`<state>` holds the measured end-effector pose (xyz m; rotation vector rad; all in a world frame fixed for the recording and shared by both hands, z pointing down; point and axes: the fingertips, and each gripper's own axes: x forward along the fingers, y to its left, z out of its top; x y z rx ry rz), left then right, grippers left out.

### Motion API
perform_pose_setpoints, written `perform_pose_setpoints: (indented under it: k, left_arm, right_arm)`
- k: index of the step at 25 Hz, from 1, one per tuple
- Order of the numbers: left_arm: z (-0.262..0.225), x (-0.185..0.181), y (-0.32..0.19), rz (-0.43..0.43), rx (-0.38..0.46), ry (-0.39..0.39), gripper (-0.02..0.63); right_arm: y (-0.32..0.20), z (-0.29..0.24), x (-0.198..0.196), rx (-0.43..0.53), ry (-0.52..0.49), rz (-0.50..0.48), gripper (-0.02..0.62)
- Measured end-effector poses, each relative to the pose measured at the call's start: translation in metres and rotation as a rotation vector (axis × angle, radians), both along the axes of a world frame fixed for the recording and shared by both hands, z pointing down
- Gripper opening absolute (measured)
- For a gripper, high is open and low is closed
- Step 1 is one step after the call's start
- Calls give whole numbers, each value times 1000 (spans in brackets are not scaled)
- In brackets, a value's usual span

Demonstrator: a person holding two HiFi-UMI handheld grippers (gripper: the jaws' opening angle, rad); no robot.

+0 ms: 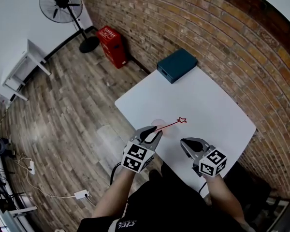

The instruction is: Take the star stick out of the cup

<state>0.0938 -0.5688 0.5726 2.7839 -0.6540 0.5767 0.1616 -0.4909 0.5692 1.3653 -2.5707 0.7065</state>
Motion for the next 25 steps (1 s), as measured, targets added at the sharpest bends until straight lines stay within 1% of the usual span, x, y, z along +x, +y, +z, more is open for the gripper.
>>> perform_pose_setpoints:
  k: [5,11,15,19,22,25]
  left_arm:
    - [19,33,-8,70,-22,-28,110]
    - [43,69,-12,158,-4,-115,115]
    - [54,84,-15,178,-3,-141,117]
    - [62,91,-13,188,7,-160,115]
    - [64,93,-13,188,22,-165,100]
    - [63,94,-15,182,45,-164,62]
  right_arm:
    - [-5,11,16,-28,-7,29,0]
    - [-9,22,50,-42,-14,88,0]
    - [-8,28,68,-53,-21,119,0]
    - [-4,30,81,-62,-32,147,0]
    - [-3,31,86,-63,-47,159,0]
    - [-4,29,86,-58,-47,158,0]
